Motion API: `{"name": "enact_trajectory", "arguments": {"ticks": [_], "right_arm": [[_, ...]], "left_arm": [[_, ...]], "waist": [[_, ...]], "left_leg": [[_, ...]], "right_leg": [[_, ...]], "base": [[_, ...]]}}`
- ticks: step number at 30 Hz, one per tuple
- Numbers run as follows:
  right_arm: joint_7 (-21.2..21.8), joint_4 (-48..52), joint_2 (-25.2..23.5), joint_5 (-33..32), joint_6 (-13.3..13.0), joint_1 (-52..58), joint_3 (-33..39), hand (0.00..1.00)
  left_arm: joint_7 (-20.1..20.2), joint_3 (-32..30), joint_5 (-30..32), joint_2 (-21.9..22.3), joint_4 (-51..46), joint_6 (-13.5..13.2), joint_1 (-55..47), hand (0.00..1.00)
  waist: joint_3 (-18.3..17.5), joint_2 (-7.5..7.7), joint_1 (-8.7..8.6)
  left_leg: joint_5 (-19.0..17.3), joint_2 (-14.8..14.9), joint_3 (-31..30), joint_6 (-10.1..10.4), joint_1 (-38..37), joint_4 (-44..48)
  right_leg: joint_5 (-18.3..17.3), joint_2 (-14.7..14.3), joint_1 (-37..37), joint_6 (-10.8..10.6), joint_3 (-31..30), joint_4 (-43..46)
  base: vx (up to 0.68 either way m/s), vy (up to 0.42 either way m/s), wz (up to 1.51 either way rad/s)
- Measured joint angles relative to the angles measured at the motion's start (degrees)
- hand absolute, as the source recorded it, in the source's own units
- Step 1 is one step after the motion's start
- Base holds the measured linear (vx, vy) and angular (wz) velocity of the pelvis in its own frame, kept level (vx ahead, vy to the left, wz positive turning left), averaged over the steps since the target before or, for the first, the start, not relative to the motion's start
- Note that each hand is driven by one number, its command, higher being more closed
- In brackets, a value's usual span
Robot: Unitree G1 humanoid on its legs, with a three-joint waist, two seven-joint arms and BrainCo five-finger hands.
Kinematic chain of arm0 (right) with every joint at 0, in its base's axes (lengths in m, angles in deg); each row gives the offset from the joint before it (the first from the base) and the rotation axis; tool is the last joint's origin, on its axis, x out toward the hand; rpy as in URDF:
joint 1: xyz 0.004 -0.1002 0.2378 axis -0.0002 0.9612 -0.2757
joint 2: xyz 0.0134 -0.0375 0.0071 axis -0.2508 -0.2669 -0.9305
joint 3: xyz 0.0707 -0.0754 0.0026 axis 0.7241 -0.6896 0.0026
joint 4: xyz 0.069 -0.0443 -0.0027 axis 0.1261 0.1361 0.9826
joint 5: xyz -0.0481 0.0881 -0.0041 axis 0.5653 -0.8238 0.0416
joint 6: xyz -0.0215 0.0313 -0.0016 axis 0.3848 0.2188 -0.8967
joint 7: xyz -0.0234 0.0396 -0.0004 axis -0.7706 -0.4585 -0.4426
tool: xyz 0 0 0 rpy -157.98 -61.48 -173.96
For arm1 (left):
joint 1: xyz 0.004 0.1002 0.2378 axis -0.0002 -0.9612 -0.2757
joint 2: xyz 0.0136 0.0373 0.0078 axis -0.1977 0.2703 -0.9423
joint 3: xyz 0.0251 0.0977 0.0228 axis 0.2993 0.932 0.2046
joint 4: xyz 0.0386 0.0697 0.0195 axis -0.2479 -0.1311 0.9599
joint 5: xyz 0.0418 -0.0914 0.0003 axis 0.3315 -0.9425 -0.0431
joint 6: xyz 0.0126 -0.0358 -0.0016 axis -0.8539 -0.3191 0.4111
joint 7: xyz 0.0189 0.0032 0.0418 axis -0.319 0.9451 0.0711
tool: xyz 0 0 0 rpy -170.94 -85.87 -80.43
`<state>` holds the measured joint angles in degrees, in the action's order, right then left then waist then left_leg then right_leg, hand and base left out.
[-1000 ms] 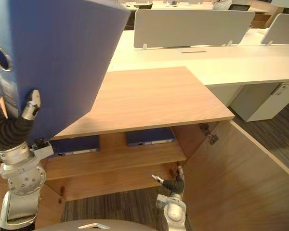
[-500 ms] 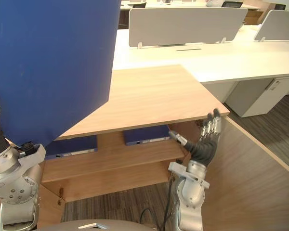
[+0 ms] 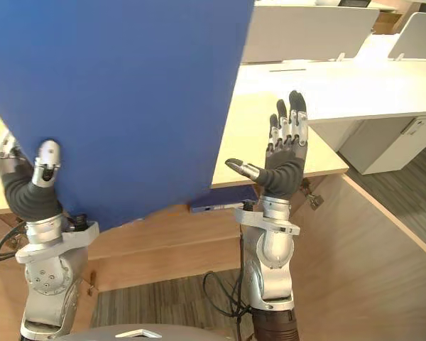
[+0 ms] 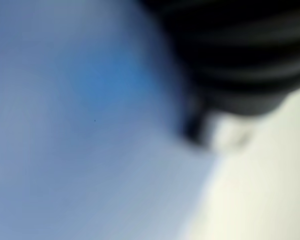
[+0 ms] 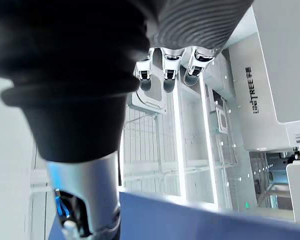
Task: Walk over to the cabinet, pick up the folder, carry it to the office cabinet, place the folder inside the office cabinet, then close the office cabinet door
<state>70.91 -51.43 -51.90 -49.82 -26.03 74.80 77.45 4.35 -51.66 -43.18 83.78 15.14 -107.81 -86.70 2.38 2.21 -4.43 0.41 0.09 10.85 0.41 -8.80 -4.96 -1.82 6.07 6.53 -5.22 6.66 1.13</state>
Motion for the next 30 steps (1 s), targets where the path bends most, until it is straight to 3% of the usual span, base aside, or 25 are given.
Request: {"name": "enact_trajectory", "arguments": {"ticks": [4, 16, 29, 30], "right_arm": [[1.9, 0.0, 2.1, -0.5, 0.0, -0.9, -0.7, 0.0], [6.3, -3.5, 4.2, -2.8, 0.7, -2.3, -2.8, 0.0], [12.7, -10.9, 11.2, -9.5, 3.4, -2.4, -6.2, 0.0], [12.9, -12.0, 11.9, -9.7, 3.5, -2.3, -6.7, 1.0]], "left_arm": [[2.5, 2.0, 0.0, -0.1, 2.2, 0.0, -0.2, 1.0], [6.5, 5.0, 0.2, -1.9, 4.7, 0.0, -0.5, 1.0], [6.4, 4.9, 0.8, -4.9, 6.6, 0.0, -0.5, 1.0], [6.4, 4.9, 1.4, -5.2, 6.6, 0.0, -0.5, 1.0]], "waist": [[0.1, 0.16, 0.83], [-0.1, 0.4, 0.73], [-0.9, 1.23, 1.0], [-1.4, 1.36, 1.02]], "left_leg": [[0.0, 0.0, -0.1, 0.0, 0.2, 0.0], [0.8, -0.3, -0.6, -0.4, 1.1, 0.0], [2.6, -0.4, -1.2, -0.4, 2.8, -0.1], [2.7, -0.4, -1.2, -0.4, 2.9, -0.1]], "right_leg": [[0.0, 0.0, -0.2, 0.0, 0.1, 0.0], [0.3, 0.3, -0.9, -0.1, 0.4, 0.2], [1.4, 0.4, -2.7, -0.1, 0.7, 0.2], [1.4, 0.4, -2.8, -0.1, 0.7, 0.1]], "base": [[0.0, 0.0, 0.0], [-0.01, -0.003, 0.01], [-0.05, -0.001, 0.02], [-0.05, 0.005, 0.0]]}}
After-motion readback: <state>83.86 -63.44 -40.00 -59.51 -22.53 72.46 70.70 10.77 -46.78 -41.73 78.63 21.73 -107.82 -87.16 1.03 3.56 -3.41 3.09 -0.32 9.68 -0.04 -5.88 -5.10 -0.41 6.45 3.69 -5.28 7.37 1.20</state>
